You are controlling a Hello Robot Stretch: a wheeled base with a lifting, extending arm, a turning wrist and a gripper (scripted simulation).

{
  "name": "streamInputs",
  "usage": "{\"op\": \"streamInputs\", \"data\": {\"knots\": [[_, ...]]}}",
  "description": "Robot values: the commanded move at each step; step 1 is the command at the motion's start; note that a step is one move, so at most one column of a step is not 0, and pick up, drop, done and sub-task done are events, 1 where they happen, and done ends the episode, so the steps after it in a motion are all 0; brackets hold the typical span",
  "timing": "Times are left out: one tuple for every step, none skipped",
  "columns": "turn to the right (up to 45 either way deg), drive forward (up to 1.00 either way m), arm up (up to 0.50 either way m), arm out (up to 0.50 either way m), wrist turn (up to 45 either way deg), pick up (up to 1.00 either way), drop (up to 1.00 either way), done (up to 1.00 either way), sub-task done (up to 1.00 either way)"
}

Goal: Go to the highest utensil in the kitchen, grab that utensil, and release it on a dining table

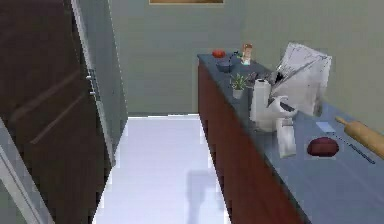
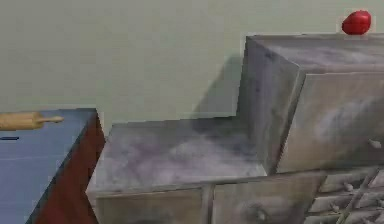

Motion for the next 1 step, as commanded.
{"op": "streamInputs", "data": {"knots": [[-45.0, 0.0, 0.0, 0.0, 0.0, 0.0, 0.0, 0.0, 0.0]]}}
